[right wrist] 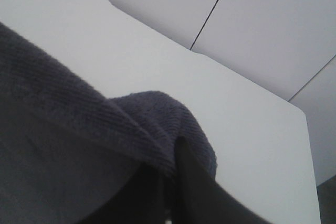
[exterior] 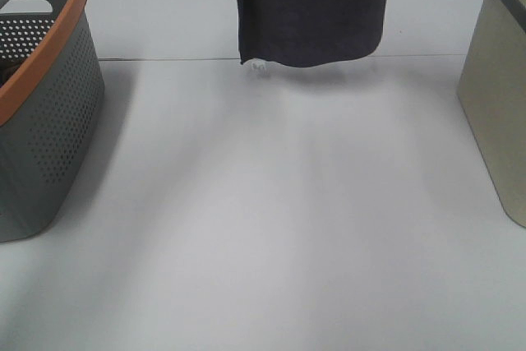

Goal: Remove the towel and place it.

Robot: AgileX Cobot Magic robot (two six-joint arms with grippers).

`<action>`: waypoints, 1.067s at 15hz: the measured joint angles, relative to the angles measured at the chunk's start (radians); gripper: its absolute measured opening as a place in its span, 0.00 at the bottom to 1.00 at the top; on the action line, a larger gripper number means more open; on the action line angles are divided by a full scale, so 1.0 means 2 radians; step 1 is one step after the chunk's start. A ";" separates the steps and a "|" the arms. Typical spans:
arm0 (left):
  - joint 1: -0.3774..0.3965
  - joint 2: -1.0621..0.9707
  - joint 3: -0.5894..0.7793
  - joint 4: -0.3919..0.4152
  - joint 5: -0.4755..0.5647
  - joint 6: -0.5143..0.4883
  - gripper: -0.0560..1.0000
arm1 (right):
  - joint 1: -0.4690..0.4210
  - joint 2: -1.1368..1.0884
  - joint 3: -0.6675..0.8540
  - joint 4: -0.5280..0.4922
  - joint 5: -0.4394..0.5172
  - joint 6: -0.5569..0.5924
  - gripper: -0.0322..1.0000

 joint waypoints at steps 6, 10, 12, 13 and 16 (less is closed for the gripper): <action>0.010 0.058 -0.006 0.001 -0.031 0.013 0.05 | 0.000 0.101 -0.061 0.022 0.006 -0.001 0.03; -0.016 0.057 -0.006 0.000 0.222 0.013 0.05 | 0.000 0.115 -0.062 0.066 0.254 0.006 0.03; -0.021 0.056 -0.006 -0.005 0.309 0.013 0.05 | 0.000 0.115 -0.062 0.065 0.338 0.009 0.03; -0.021 0.056 -0.006 -0.010 0.362 0.013 0.05 | 0.000 0.115 -0.062 0.060 0.384 0.010 0.03; -0.021 0.055 -0.006 -0.047 0.514 0.021 0.05 | 0.000 0.115 -0.062 0.033 0.482 0.011 0.03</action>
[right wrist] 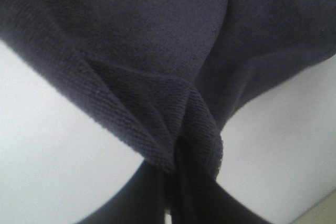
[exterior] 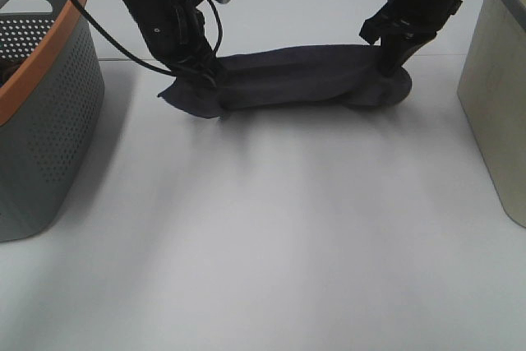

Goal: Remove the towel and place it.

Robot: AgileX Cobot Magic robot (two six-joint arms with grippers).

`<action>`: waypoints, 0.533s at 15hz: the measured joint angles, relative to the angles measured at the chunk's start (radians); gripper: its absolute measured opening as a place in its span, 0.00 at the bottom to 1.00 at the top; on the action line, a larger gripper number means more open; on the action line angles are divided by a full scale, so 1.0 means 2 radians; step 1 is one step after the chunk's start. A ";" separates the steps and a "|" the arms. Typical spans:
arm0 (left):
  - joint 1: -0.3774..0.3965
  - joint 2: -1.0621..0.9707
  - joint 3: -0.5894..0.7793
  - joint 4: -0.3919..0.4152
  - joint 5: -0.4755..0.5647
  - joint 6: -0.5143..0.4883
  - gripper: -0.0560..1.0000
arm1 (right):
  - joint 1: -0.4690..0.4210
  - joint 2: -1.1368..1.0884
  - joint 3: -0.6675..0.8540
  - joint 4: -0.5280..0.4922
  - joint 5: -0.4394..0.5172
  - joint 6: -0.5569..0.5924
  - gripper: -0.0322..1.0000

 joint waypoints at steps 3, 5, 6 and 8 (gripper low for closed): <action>-0.002 0.000 -0.001 -0.040 0.122 0.020 0.05 | 0.000 0.000 0.000 0.007 0.016 -0.006 0.03; -0.002 0.000 -0.001 -0.052 0.149 0.028 0.05 | 0.000 0.000 0.018 0.012 0.016 -0.010 0.03; -0.002 0.000 0.000 -0.060 0.155 0.033 0.05 | 0.000 0.000 0.039 0.011 0.016 -0.010 0.03; -0.004 0.000 0.007 -0.074 0.157 0.040 0.05 | 0.000 0.000 0.076 0.010 0.016 -0.010 0.03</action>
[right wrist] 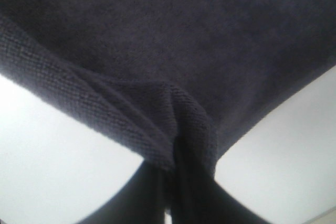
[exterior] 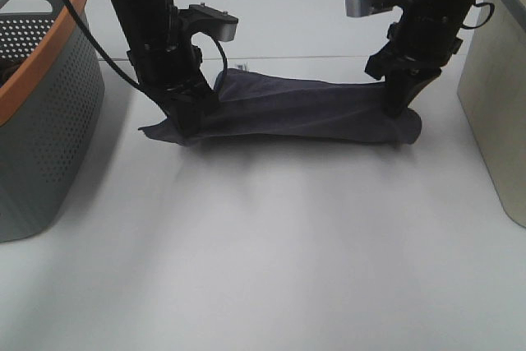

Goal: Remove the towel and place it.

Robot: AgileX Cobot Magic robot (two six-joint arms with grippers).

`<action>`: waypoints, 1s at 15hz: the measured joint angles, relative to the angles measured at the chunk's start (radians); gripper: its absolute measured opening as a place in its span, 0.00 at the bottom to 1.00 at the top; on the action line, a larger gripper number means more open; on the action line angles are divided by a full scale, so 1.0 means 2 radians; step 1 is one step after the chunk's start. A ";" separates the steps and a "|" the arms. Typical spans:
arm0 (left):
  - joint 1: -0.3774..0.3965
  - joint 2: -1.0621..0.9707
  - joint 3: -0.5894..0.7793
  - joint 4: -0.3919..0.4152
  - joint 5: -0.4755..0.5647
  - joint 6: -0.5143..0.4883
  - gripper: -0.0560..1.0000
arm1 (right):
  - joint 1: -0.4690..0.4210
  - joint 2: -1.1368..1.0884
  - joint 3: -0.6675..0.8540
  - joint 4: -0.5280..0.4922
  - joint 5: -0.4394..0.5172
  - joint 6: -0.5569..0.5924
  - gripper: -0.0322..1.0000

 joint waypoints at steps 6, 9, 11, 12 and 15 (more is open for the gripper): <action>-0.030 -0.005 0.064 -0.017 0.002 0.005 0.05 | 0.000 -0.001 0.086 -0.005 0.000 0.002 0.03; -0.051 -0.005 0.078 -0.024 0.003 0.005 0.05 | 0.000 -0.010 0.109 -0.024 0.000 0.012 0.03; -0.054 -0.005 0.098 -0.028 0.002 0.001 0.05 | 0.000 -0.021 0.124 -0.034 0.000 0.013 0.03; -0.054 -0.005 0.107 -0.031 0.001 -0.003 0.05 | 0.000 -0.025 0.128 -0.033 0.000 0.013 0.03; -0.054 -0.005 0.128 -0.047 0.001 -0.008 0.05 | 0.000 -0.029 0.140 -0.027 0.000 0.013 0.03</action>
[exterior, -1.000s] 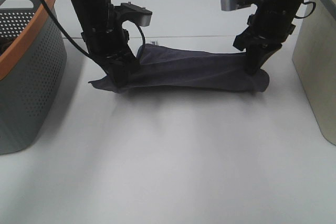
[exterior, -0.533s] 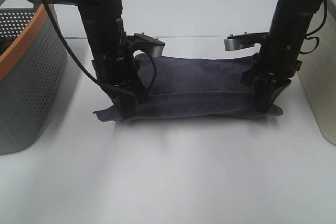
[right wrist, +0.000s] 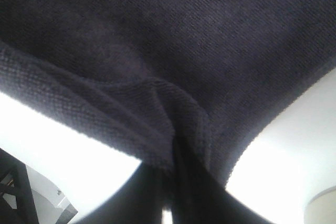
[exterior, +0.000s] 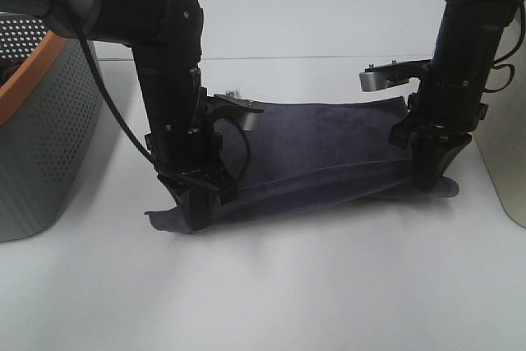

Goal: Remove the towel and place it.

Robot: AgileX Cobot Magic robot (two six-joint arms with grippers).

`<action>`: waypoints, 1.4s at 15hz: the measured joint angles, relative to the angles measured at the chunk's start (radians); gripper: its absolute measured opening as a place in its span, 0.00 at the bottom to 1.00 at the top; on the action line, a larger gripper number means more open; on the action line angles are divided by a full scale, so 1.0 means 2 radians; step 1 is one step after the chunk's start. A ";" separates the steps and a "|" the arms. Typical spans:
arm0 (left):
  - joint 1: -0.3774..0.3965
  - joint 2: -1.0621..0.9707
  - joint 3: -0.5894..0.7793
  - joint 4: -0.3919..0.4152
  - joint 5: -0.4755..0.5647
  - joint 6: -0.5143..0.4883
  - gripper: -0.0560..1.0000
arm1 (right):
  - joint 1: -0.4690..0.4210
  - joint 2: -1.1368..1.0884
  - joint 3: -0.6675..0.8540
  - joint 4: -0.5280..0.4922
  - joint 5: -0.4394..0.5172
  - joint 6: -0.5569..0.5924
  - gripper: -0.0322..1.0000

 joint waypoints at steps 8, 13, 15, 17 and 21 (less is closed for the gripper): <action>0.000 0.000 0.000 0.007 0.004 -0.006 0.11 | 0.000 -0.011 0.003 -0.015 0.000 0.105 0.68; 0.000 0.000 0.000 0.009 0.004 -0.046 0.66 | 0.000 -0.056 0.003 -0.009 0.000 0.129 0.70; 0.000 -0.001 0.000 0.009 0.004 -0.066 0.76 | 0.000 -0.078 0.003 -0.006 0.000 0.135 0.70; 0.000 -0.021 0.000 0.031 0.004 -0.093 0.78 | 0.000 -0.120 0.003 -0.006 0.000 0.163 0.70; 0.001 -0.080 -0.030 0.071 0.004 -0.120 0.78 | 0.000 -0.192 -0.003 -0.003 0.000 0.221 0.76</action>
